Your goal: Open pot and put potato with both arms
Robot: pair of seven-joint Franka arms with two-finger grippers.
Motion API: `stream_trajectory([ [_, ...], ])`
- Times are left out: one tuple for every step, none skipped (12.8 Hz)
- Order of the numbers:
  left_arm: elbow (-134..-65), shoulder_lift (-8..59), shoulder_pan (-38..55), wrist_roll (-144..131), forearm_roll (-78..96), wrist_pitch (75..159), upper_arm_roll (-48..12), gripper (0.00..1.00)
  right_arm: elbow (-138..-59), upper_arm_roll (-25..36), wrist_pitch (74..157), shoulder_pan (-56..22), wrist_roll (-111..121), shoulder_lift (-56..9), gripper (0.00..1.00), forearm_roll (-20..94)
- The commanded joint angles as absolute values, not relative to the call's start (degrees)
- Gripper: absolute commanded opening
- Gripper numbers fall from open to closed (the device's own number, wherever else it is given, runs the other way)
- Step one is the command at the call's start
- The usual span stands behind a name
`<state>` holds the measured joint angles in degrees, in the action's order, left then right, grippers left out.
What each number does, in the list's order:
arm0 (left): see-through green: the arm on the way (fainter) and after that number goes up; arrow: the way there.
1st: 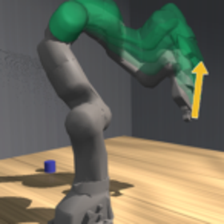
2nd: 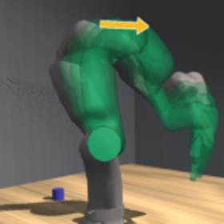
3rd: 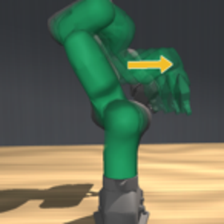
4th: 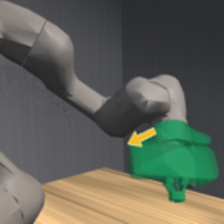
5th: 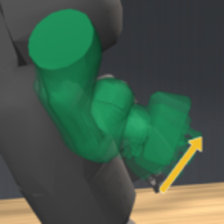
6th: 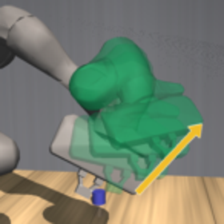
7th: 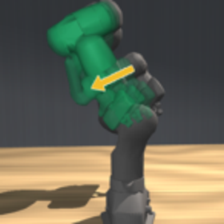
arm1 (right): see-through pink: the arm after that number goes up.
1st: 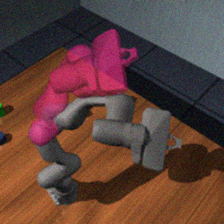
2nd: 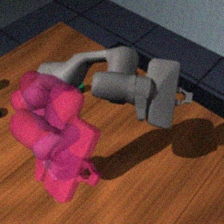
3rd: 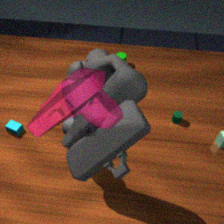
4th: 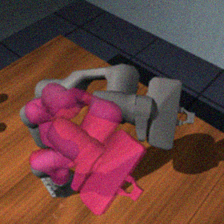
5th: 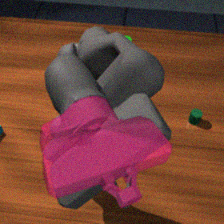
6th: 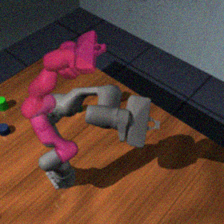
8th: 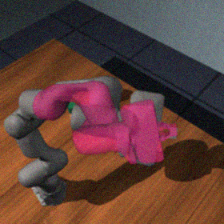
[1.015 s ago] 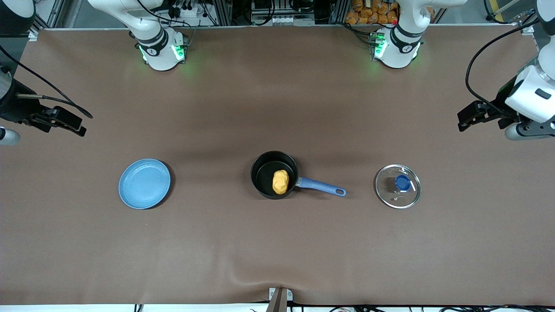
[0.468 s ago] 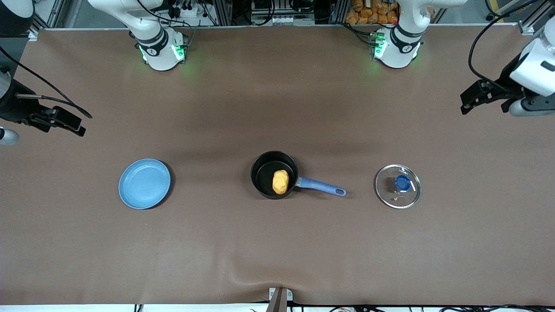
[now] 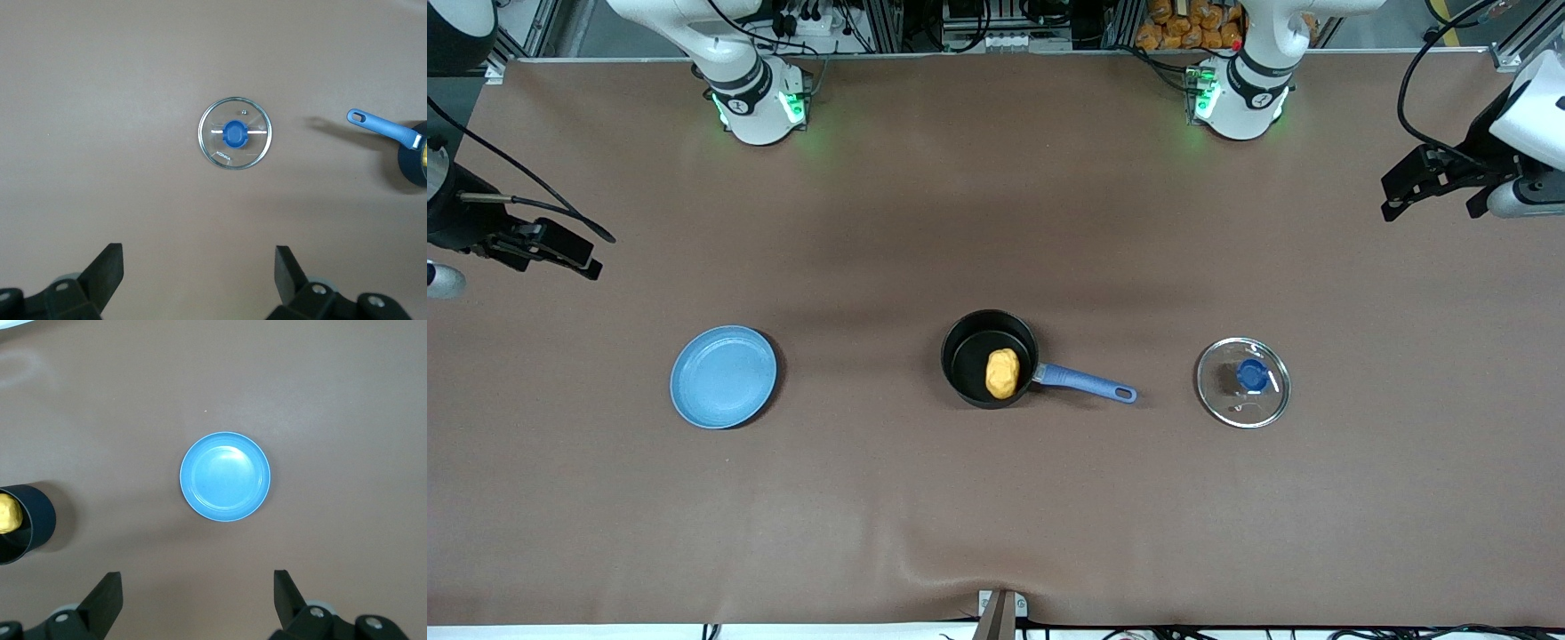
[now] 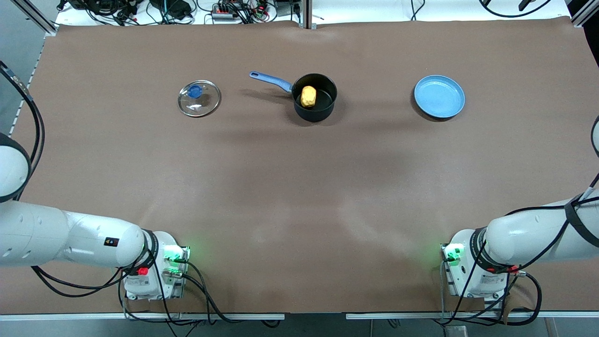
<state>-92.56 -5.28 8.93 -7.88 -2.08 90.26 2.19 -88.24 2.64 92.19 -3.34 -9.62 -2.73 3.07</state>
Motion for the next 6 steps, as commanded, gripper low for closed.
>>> stream_trajectory([
  [-90.97,-5.45,8.61,-7.12,-3.08,88.07,1.93,1.00,-89.03,1.49,91.93,-2.02,-9.32,-1.67,1.00,2.02],
  [-90.97,-5.45,8.61,-7.12,-3.08,87.98,1.93,1.00,-88.95,1.49,92.02,-2.02,-9.32,-1.67,1.00,2.02],
  [-90.88,-5.36,8.61,-7.21,-3.08,87.80,1.93,1.00,-88.95,1.49,92.02,-2.02,-9.32,-1.67,1.00,2.02],
  [-90.70,-5.36,8.61,-7.21,-2.90,86.93,1.93,1.00,-88.95,1.41,92.02,-2.02,-9.32,-1.67,1.00,2.02],
  [-90.70,-5.36,8.61,-7.21,-2.73,86.84,1.93,1.00,-88.95,1.41,91.93,-2.02,-9.32,-1.67,1.00,2.02],
  [-90.62,-5.36,8.61,-7.21,-2.72,86.84,1.93,1.00,-88.95,1.41,92.02,-2.02,-9.32,-1.67,1.00,2.02],
])
